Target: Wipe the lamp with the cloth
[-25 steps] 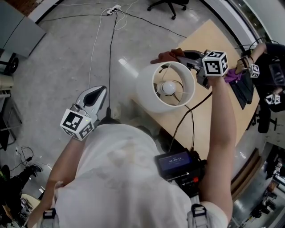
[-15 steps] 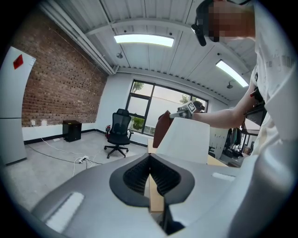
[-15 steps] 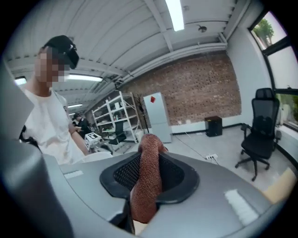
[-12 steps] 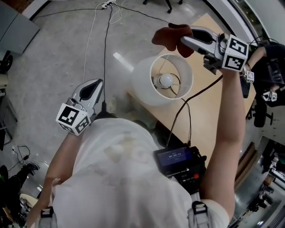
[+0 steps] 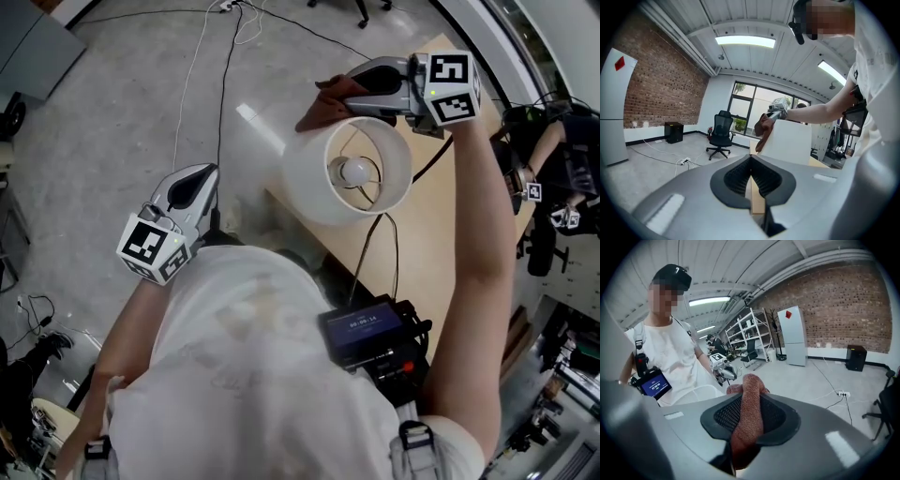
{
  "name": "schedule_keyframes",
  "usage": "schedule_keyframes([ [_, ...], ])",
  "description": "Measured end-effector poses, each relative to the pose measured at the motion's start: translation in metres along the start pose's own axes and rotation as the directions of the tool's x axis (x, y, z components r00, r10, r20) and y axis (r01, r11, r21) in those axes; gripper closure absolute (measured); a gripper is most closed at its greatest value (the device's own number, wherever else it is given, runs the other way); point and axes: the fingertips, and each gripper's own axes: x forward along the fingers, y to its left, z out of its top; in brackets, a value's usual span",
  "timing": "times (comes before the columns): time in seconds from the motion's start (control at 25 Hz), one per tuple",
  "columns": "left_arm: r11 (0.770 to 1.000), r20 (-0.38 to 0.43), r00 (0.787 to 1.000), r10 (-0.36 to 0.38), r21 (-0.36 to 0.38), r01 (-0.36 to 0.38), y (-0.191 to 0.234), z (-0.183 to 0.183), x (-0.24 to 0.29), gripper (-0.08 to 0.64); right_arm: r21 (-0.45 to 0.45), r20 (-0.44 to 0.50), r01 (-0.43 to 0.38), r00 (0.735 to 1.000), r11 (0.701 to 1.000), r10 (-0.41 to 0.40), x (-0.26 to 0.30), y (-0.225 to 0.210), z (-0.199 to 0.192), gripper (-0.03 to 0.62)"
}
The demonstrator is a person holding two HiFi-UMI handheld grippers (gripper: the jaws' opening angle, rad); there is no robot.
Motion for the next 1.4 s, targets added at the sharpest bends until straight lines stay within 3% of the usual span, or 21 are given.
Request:
schedule_keyframes([
  [0.24,0.999,-0.011,0.999,0.033,-0.020,-0.033,0.010,-0.009,-0.005,0.558,0.028,-0.179,0.035,0.983,0.999,-0.029,0.037,-0.043,-0.038,0.480],
  [0.44,0.998,-0.003,0.998,0.055,-0.032,-0.055,0.015,-0.012,-0.016,0.558,-0.006,-0.337,0.167,0.928,0.986,-0.159,0.056,-0.076,-0.073,0.480],
  [0.6,0.997,0.000,0.998,0.068,-0.040,-0.068,0.020,-0.013,-0.025,0.558,-0.059,-0.342,0.235,0.909,0.970,-0.240,0.047,-0.087,-0.068,0.480],
  [0.68,0.997,0.002,0.998,0.067,-0.042,-0.066,0.020,-0.012,-0.025,0.558,-0.074,-0.298,0.238,0.921,0.968,-0.249,0.033,-0.082,-0.049,0.480],
  [0.84,0.998,0.013,0.999,0.051,-0.040,-0.050,0.021,-0.007,-0.018,0.558,-0.093,-0.170,0.071,0.982,0.993,-0.086,0.002,-0.032,0.010,0.479],
  [1.04,0.998,0.018,0.999,0.036,-0.043,-0.035,0.023,-0.011,-0.016,0.558,-0.141,-0.148,-0.144,0.981,0.980,0.123,-0.018,0.030,0.064,0.479],
  [1.16,0.998,0.022,0.999,0.028,-0.048,-0.027,0.024,-0.013,-0.015,0.558,-0.154,-0.257,-0.243,0.946,0.958,0.199,0.001,0.048,0.073,0.479],
  [1.28,0.998,0.030,0.999,0.030,-0.053,-0.028,0.022,-0.011,-0.017,0.558,-0.115,-0.445,-0.327,0.861,0.938,0.246,0.034,0.051,0.047,0.480],
  [1.4,0.997,0.036,0.998,0.047,-0.064,-0.044,0.025,-0.011,-0.026,0.558,-0.069,-0.571,-0.365,0.778,0.929,0.263,0.061,0.043,0.018,0.480],
])
